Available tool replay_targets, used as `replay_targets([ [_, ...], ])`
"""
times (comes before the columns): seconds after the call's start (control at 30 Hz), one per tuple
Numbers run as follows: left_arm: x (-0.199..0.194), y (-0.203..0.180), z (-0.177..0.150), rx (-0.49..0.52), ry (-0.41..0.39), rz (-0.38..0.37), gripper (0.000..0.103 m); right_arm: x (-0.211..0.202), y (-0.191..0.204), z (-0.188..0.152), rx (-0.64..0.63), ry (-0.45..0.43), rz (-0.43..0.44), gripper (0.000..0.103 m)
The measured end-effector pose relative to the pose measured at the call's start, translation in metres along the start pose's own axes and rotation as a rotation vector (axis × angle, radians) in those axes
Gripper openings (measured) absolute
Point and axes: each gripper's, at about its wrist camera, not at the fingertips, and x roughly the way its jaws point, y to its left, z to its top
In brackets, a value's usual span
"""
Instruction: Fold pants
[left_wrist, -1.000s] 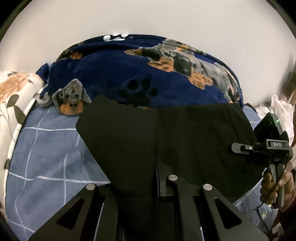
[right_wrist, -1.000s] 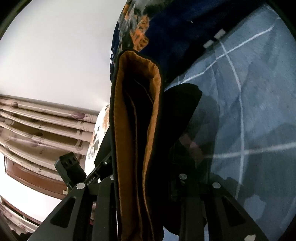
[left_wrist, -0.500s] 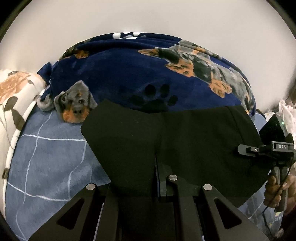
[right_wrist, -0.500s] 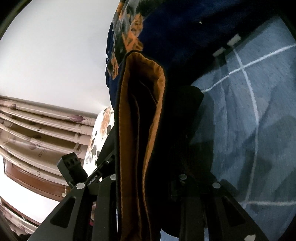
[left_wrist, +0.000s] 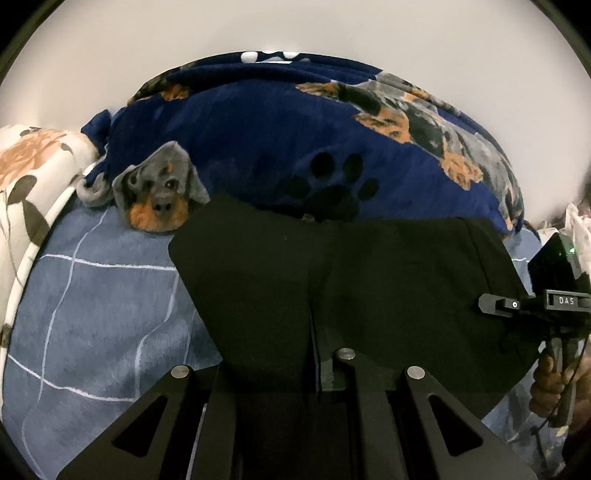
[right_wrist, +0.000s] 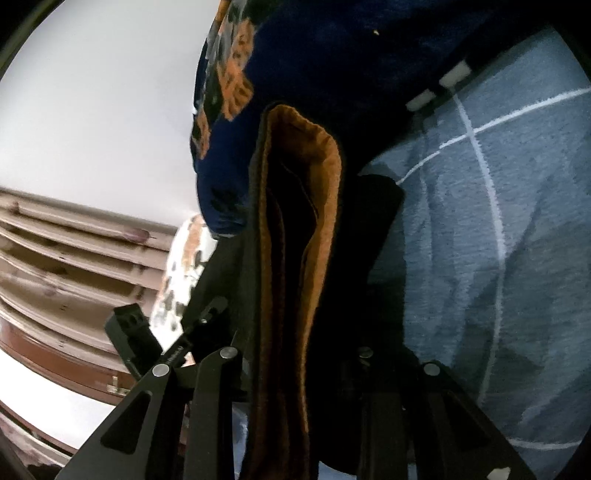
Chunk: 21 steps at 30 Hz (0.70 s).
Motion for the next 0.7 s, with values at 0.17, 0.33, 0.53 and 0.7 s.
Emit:
replay_targets([
  [0.17, 0.005, 0.003, -0.008, 0.000, -0.017, 0.023, 0.015, 0.006, 0.013, -0.003, -0.112, -0.011, -0.128, 0.025],
  [0.33, 0.007, 0.001, -0.014, 0.013, -0.040, 0.045, 0.016, 0.008, 0.018, -0.004, -0.172, -0.034, -0.186, 0.025],
  [0.53, 0.010, 0.000, -0.019, 0.037, -0.064, 0.073, 0.021, 0.009, 0.023, -0.009, -0.238, -0.075, -0.232, 0.026],
  [0.7, 0.013, 0.004, -0.018, 0.014, -0.069, 0.073, 0.027, 0.012, 0.030, -0.010, -0.283, -0.100, -0.266, 0.027],
])
